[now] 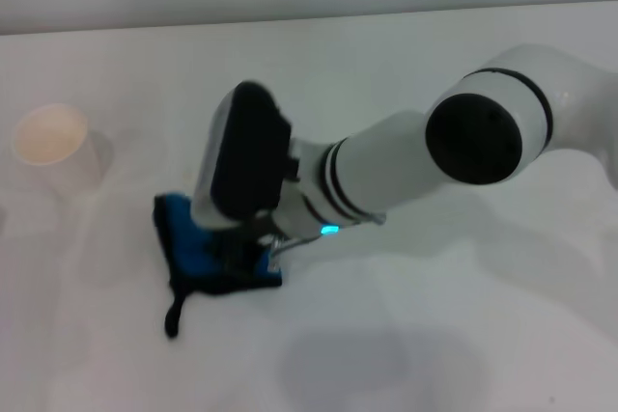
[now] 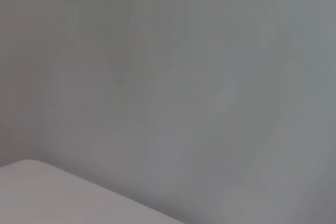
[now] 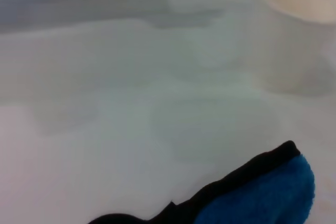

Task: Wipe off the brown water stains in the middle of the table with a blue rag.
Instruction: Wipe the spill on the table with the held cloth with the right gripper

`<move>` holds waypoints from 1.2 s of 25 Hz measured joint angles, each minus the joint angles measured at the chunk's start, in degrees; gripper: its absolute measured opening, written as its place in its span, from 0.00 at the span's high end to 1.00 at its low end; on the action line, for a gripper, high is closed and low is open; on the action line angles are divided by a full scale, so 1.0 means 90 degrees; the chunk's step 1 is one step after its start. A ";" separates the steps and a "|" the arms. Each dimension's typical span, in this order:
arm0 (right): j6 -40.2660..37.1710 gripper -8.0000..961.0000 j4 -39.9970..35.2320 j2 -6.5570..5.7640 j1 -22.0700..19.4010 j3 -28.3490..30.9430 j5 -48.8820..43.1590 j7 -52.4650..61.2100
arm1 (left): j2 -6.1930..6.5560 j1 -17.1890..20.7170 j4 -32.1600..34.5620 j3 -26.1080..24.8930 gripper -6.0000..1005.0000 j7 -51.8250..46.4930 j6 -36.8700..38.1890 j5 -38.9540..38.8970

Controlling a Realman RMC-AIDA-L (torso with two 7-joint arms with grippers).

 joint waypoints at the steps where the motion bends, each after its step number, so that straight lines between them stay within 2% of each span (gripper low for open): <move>1: 0.0106 0.90 -0.0093 0.0000 0.0000 -0.0020 0.0002 -0.0071 | 0.0001 0.0000 0.0000 0.0000 0.13 0.0000 0.0000 0.0000; 5: 0.0191 0.90 -0.0331 0.0000 -0.0045 -0.0078 0.0170 -0.0403 | 0.0002 -0.0010 0.0000 -0.0001 0.13 0.0000 -0.0001 0.0000; 9: -0.0499 0.90 -0.0092 0.0001 -0.0058 -0.0275 0.0497 -0.0437 | 0.0002 -0.0024 -0.0006 -0.0001 0.13 0.0000 -0.0004 0.0000; 15: -0.1200 0.90 0.0693 0.0000 0.0026 -0.0286 0.1049 -0.0407 | -0.0006 -0.0032 -0.0004 0.0006 0.13 0.0000 -0.0009 0.0000; 22: -0.1873 0.90 0.1052 0.0000 0.0046 -0.0274 0.1095 -0.0392 | -0.0013 -0.0039 0.0000 0.0010 0.13 0.0000 -0.0010 0.0000; 30: -0.3076 0.90 0.1348 0.0000 -0.0065 -0.0286 0.1097 -0.0175 | -0.0026 -0.0018 0.0009 0.0009 0.13 0.0000 -0.0010 0.0000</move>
